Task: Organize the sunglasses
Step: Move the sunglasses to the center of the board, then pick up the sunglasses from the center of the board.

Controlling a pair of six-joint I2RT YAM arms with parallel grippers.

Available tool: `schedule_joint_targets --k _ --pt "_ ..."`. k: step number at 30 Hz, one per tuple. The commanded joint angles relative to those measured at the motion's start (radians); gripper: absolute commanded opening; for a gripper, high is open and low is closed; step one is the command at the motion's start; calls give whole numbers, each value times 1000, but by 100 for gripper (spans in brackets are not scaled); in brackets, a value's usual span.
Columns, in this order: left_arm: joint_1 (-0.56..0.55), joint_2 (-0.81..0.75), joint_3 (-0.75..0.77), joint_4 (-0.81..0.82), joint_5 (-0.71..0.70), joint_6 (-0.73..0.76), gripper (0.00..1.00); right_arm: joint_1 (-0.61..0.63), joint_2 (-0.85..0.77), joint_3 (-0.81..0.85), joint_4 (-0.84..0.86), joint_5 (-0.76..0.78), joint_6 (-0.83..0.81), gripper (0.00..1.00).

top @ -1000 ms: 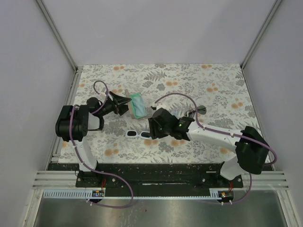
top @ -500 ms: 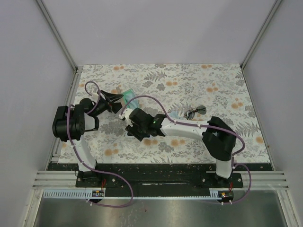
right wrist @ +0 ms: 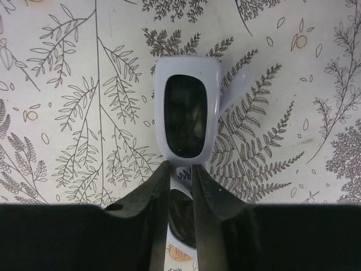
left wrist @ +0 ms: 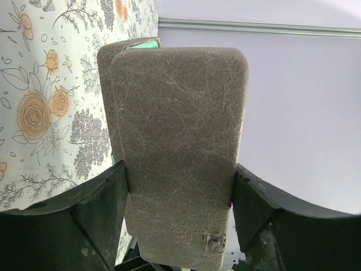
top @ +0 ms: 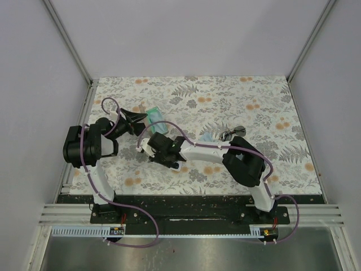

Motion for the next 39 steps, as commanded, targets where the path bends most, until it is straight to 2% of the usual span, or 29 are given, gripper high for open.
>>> schedule_joint_targets --k 1,7,14,15,16,17,18,19,24,31,39 --pt "3 -16 14 154 -2 61 38 1 -55 -47 3 -1 43 22" --pt "-54 -53 4 3 -12 176 38 -25 -320 -237 135 -21 207 17" --pt "-120 -64 -7 -60 -14 239 38 -152 -548 -446 199 -188 411 10" --pt "-126 -65 -9 -80 -15 256 38 -160 -573 -473 216 -193 422 19" --pt "-126 -70 -10 -95 -21 266 38 -160 -591 -492 227 -193 417 38" --pt "-126 -73 -10 -104 -23 273 38 -160 -595 -490 223 -184 407 52" --pt "-126 -73 -9 -109 -23 276 38 -160 -587 -477 201 -170 394 60" --pt "-125 -71 -1 -115 -22 276 38 -160 -566 -458 184 -155 376 64" --pt "-120 -73 36 -130 -22 267 38 -154 -400 -310 77 -153 301 74" --pt "-88 -84 68 -190 -11 299 38 -110 -236 -142 19 -101 157 77" --pt "-63 -82 66 -172 -6 286 39 -70 -92 -49 -46 -136 64 74"
